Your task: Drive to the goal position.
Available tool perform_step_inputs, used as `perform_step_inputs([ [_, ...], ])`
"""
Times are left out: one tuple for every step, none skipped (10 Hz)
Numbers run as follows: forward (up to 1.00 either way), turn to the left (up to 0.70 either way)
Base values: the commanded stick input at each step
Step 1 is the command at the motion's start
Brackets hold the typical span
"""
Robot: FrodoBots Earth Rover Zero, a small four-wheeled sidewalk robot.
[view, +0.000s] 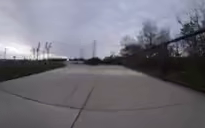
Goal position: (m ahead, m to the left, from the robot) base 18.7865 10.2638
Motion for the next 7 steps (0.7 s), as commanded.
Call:
perform_step_inputs([
  [1.00, 0.00],
  [1.00, 0.00],
  [1.00, 0.00],
  [1.00, 0.00],
  [1.00, 0.00],
  [1.00, 0.00],
  [1.00, 0.00],
])
